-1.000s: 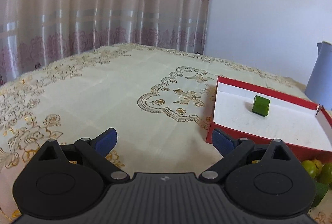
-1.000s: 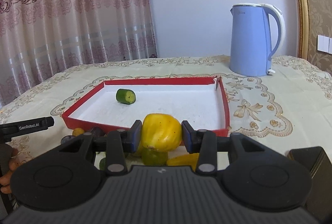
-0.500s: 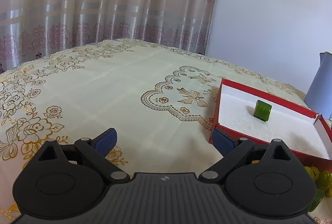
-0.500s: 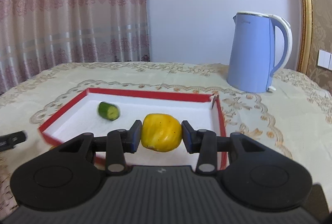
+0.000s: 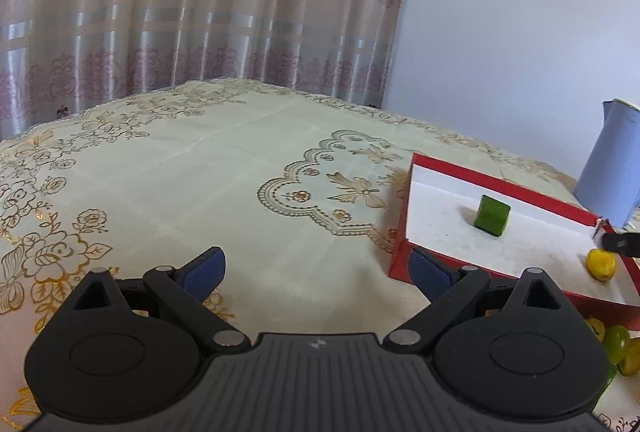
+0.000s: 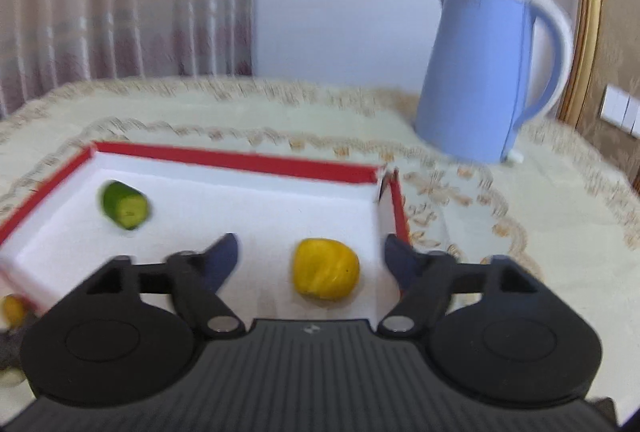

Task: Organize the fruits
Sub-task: 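Lower the yellow pepper piece into the tray and open the right gripper, then grasp the dark eggplant slice with the left gripper while the right gripper grasps a yellow pepper strip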

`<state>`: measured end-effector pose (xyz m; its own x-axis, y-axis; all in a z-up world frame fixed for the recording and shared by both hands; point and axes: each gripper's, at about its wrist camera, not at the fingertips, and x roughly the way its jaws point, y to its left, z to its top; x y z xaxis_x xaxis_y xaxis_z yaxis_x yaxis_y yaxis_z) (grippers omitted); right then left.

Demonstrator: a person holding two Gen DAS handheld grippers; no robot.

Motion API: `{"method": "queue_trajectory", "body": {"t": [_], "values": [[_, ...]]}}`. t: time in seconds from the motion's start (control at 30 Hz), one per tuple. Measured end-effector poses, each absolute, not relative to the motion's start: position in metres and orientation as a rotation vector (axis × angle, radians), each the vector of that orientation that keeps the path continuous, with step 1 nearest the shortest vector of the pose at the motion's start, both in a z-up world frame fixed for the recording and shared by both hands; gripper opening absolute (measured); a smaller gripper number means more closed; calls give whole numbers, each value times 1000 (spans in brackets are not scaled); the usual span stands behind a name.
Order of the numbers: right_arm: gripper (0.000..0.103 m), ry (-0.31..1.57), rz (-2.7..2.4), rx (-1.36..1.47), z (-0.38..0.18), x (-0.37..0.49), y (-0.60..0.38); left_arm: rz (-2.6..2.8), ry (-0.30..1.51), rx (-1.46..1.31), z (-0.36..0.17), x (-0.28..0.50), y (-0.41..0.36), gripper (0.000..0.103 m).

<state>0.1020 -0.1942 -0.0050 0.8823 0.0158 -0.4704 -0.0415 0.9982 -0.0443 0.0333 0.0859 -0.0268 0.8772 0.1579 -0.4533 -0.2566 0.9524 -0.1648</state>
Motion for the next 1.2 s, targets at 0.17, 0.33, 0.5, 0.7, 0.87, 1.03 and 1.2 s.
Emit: {"method": "queue_trajectory", "body": {"t": [0.17, 0.33, 0.5, 0.7, 0.87, 1.03, 1.2], "values": [[81, 347, 25, -6, 19, 28, -211, 131, 422, -233, -26, 29, 85, 103], [83, 317, -8, 113, 10, -19, -230, 44, 385, -235, -24, 24, 84, 103], [87, 373, 10, 129, -7, -32, -233, -200, 350, -191, -22, 3, 80, 103], [91, 392, 32, 134, -16, -31, -227, -329, 413, -177, -16, 0, 74, 103], [92, 394, 43, 133, -20, -34, -225, -230, 406, 36, -11, 0, 48, 103], [92, 403, 53, 132, -22, -34, -222, -311, 459, 90, -15, 5, 31, 103], [92, 407, 58, 114, -25, -33, -216, -316, 509, 113, -22, 12, 21, 103]]}}
